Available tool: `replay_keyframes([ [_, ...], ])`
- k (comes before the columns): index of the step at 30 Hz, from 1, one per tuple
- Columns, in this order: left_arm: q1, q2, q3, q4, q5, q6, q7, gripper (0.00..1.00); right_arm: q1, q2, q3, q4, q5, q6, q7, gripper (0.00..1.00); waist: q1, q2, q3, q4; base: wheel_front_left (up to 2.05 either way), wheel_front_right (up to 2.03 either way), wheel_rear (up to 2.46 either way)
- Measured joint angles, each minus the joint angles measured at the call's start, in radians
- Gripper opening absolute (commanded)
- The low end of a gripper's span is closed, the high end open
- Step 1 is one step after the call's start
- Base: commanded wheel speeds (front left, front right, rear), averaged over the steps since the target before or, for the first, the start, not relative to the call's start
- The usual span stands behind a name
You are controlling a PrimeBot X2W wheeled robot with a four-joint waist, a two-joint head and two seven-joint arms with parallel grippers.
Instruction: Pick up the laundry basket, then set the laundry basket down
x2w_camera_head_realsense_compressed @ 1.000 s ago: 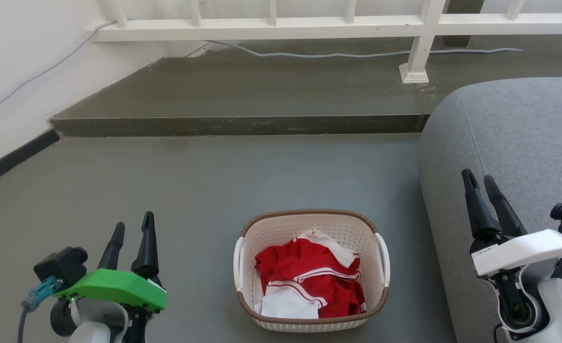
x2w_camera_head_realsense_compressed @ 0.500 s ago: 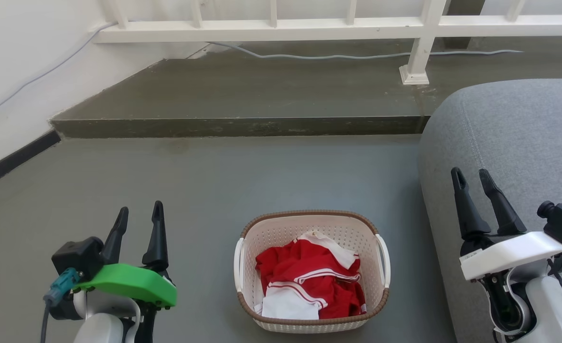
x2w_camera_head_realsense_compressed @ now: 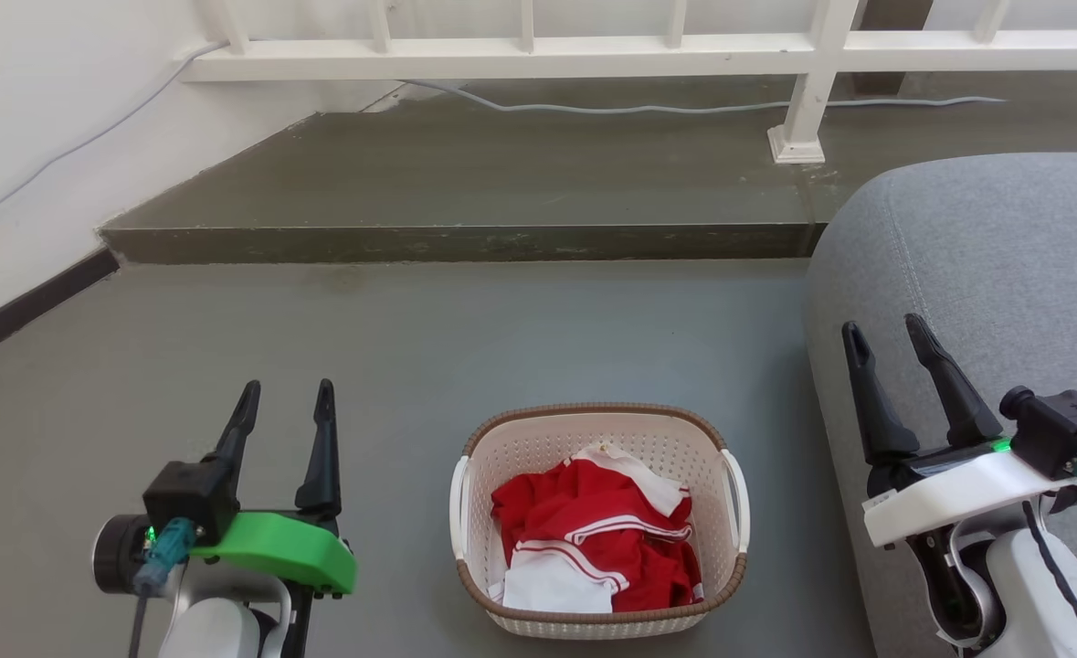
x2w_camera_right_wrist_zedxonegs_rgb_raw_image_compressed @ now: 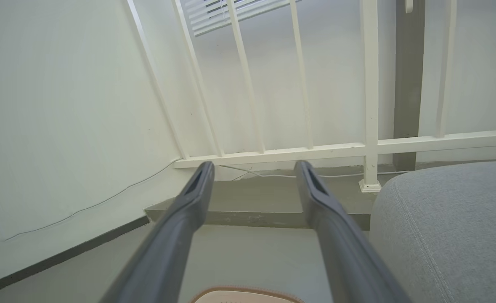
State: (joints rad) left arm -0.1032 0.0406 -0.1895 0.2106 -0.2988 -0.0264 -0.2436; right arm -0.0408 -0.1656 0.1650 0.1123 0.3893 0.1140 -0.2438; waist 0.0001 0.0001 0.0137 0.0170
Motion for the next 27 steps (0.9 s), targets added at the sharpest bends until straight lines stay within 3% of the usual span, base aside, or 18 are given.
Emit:
replay_keyframes([
  [27,0.0,0.0,-0.007,-0.036,0.01,0.01,-0.008,1.0,-0.002,0.03,-0.018,0.007,-0.049,0.009,-0.008,1.0,0.0,0.0,0.018,-0.009,0.0,0.0,0.0],
])
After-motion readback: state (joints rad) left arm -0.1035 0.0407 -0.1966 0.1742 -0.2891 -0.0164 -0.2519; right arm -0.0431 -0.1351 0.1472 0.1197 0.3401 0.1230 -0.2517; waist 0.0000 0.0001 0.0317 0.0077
